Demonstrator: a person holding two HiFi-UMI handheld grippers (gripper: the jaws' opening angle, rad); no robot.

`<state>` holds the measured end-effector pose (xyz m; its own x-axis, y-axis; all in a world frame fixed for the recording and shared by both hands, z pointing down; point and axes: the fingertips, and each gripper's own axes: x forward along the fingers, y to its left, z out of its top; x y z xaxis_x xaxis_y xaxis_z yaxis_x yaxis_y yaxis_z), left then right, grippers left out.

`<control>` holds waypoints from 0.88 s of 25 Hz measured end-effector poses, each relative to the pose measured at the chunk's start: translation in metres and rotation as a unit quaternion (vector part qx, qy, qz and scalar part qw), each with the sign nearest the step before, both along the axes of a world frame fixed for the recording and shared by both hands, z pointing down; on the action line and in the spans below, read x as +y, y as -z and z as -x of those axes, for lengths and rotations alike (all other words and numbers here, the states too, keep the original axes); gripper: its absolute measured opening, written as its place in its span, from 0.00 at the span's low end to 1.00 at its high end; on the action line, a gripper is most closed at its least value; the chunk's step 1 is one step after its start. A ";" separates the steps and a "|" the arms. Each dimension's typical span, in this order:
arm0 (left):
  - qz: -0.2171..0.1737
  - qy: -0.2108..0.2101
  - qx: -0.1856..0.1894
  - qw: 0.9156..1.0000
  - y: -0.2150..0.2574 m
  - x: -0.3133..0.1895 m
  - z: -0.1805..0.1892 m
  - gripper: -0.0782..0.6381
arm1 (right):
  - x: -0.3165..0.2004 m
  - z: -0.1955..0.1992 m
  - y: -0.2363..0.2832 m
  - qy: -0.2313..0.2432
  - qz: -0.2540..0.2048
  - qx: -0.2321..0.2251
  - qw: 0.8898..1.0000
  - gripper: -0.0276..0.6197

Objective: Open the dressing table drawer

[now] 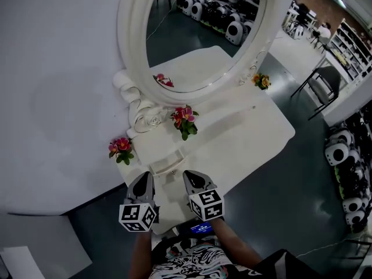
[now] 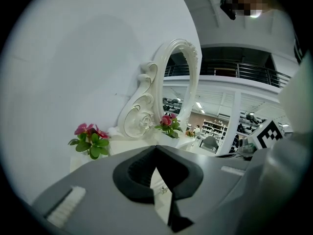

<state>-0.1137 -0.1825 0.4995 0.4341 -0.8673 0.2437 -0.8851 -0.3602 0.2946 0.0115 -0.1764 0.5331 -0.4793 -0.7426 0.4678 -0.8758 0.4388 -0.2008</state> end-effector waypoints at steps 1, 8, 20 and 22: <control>0.000 -0.001 -0.001 1.000 0.000 0.000 -0.001 0.11 | 0.000 -0.001 0.002 -0.002 -0.003 0.001 1.000 0.05; 0.004 -0.008 -0.003 1.000 -0.004 0.001 -0.001 0.11 | 0.000 -0.007 0.001 -0.012 -0.004 0.016 1.000 0.04; 0.012 -0.010 0.001 1.000 -0.010 0.000 0.004 0.11 | -0.005 -0.002 0.000 -0.015 -0.007 0.023 1.000 0.04; 0.015 -0.009 0.003 1.000 -0.013 -0.001 0.005 0.11 | -0.006 -0.001 -0.001 -0.015 -0.007 0.023 1.000 0.04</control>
